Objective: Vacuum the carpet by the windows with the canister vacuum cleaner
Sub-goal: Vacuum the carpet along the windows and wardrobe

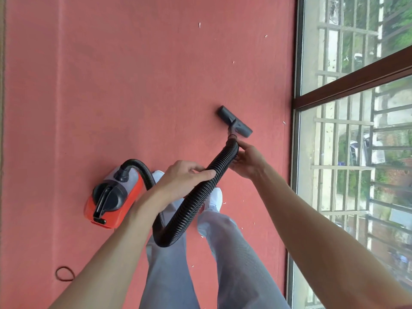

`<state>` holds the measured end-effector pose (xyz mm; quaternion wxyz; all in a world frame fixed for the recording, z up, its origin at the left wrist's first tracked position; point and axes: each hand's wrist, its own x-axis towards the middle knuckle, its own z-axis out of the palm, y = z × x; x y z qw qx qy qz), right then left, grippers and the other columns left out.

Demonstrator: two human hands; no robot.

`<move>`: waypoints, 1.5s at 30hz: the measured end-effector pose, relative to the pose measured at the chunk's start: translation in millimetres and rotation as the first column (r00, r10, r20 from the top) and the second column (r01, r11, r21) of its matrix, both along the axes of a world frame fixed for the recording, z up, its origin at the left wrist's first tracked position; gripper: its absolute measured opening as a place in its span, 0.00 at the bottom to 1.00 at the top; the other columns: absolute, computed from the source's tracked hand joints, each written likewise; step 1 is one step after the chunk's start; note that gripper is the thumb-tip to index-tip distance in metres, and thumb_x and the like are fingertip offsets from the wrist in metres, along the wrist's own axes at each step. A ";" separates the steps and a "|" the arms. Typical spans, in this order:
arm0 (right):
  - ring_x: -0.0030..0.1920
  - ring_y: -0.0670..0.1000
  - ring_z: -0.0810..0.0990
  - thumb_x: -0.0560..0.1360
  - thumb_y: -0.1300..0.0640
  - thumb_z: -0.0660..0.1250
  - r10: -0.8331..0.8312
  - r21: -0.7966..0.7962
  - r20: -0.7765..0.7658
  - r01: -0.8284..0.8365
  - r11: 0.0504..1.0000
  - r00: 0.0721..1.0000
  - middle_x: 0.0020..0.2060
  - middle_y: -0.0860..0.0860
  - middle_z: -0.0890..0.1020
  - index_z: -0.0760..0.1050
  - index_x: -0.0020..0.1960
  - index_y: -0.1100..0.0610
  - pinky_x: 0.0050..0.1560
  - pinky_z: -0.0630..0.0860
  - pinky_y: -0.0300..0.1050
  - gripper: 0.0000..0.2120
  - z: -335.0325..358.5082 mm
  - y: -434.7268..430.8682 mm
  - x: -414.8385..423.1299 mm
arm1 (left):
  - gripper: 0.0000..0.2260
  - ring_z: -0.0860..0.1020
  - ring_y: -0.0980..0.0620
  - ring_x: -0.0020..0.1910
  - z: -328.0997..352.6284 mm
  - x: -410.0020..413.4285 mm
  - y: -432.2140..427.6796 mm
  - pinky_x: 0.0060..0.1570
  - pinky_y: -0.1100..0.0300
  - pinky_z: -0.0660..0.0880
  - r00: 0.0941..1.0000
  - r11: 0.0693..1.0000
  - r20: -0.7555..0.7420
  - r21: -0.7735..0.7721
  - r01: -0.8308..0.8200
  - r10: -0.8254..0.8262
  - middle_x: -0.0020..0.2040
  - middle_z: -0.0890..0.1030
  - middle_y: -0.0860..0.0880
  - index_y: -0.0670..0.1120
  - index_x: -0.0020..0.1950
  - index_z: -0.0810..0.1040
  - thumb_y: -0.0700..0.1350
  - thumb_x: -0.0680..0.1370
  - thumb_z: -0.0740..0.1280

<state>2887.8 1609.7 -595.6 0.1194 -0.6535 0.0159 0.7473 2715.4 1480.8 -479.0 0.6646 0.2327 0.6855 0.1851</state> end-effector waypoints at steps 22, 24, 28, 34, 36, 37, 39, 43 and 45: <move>0.33 0.50 0.72 0.76 0.53 0.69 0.002 0.147 0.194 -0.031 0.989 0.981 0.37 0.55 0.73 0.74 0.58 0.64 0.33 0.73 0.42 0.17 -44.6 -3.0 -26.0 | 0.10 0.85 0.56 0.43 -15.4 6.8 0.3 0.48 0.59 0.80 0.990 0.990 0.036 -0.054 -0.133 0.135 0.44 0.87 0.54 0.53 0.54 0.82 0.54 0.75 0.73; 0.34 0.51 0.74 0.76 0.53 0.69 -0.020 0.165 0.186 -0.011 0.986 0.982 0.39 0.56 0.76 0.74 0.62 0.66 0.36 0.75 0.43 0.21 -43.0 -1.2 -26.8 | 0.09 0.85 0.55 0.43 -15.7 7.1 -0.6 0.49 0.57 0.80 0.989 0.989 0.044 -0.052 -0.138 0.140 0.44 0.87 0.54 0.54 0.54 0.82 0.52 0.75 0.74; 0.36 0.52 0.75 0.77 0.52 0.67 -0.052 0.107 0.004 0.051 0.993 0.999 0.42 0.57 0.75 0.74 0.59 0.66 0.41 0.76 0.44 0.18 -21.6 -5.7 -16.6 | 0.12 0.85 0.56 0.40 -4.9 -1.5 -2.6 0.43 0.61 0.78 0.986 0.995 0.142 -0.059 -0.077 0.085 0.44 0.87 0.51 0.53 0.55 0.83 0.52 0.74 0.75; 0.39 0.51 0.78 0.76 0.54 0.67 -0.093 -0.020 -0.222 0.091 0.996 0.971 0.42 0.56 0.79 0.77 0.48 0.65 0.46 0.77 0.44 0.13 2.4 -28.8 7.9 | 0.12 0.84 0.49 0.53 -4.5 -25.8 -3.0 0.61 0.47 0.76 0.955 0.991 0.291 -0.095 0.090 -0.059 0.50 0.87 0.48 0.52 0.56 0.84 0.49 0.73 0.76; 0.40 0.51 0.78 0.76 0.55 0.66 -0.157 -0.006 -0.221 0.159 0.987 0.963 0.43 0.56 0.79 0.78 0.48 0.65 0.48 0.76 0.44 0.12 -4.6 -30.9 7.0 | 0.12 0.85 0.50 0.51 -8.5 -25.7 -1.1 0.60 0.48 0.78 0.960 0.991 0.276 -0.106 0.079 -0.047 0.49 0.87 0.49 0.52 0.55 0.85 0.49 0.73 0.75; 0.40 0.52 0.78 0.77 0.55 0.66 -0.213 0.004 -0.209 0.219 0.976 0.954 0.43 0.56 0.79 0.78 0.47 0.65 0.48 0.76 0.44 0.11 -8.7 -28.8 3.6 | 0.12 0.85 0.51 0.50 -10.9 -24.3 1.3 0.58 0.50 0.79 0.966 0.993 0.256 -0.106 0.058 -0.029 0.48 0.87 0.49 0.52 0.55 0.85 0.50 0.73 0.75; 0.38 0.52 0.78 0.78 0.56 0.65 -0.348 0.025 -0.185 0.358 0.933 0.919 0.41 0.57 0.78 0.77 0.46 0.64 0.46 0.75 0.44 0.10 -15.4 -20.1 -6.2 | 0.12 0.85 0.55 0.45 -16.3 -20.0 8.6 0.51 0.55 0.78 0.980 0.995 0.196 -0.101 0.004 0.016 0.45 0.87 0.51 0.53 0.55 0.84 0.52 0.73 0.75; 0.34 0.52 0.77 0.78 0.55 0.63 -0.494 0.066 -0.225 0.519 0.852 0.840 0.38 0.56 0.77 0.75 0.46 0.62 0.38 0.77 0.43 0.10 -21.1 10.4 -25.1 | 0.10 0.84 0.58 0.38 -17.7 -16.3 35.6 0.38 0.67 0.76 0.986 0.997 0.166 -0.069 -0.016 0.028 0.42 0.87 0.51 0.52 0.53 0.84 0.53 0.74 0.73; 0.34 0.52 0.76 0.79 0.55 0.62 -0.544 0.073 -0.247 0.575 0.815 0.802 0.38 0.56 0.76 0.75 0.45 0.62 0.39 0.76 0.43 0.10 -21.6 25.1 -27.9 | 0.11 0.85 0.54 0.39 -15.7 -20.3 52.6 0.38 0.63 0.77 0.990 0.999 0.139 -0.046 -0.008 0.014 0.41 0.87 0.50 0.51 0.51 0.85 0.55 0.74 0.73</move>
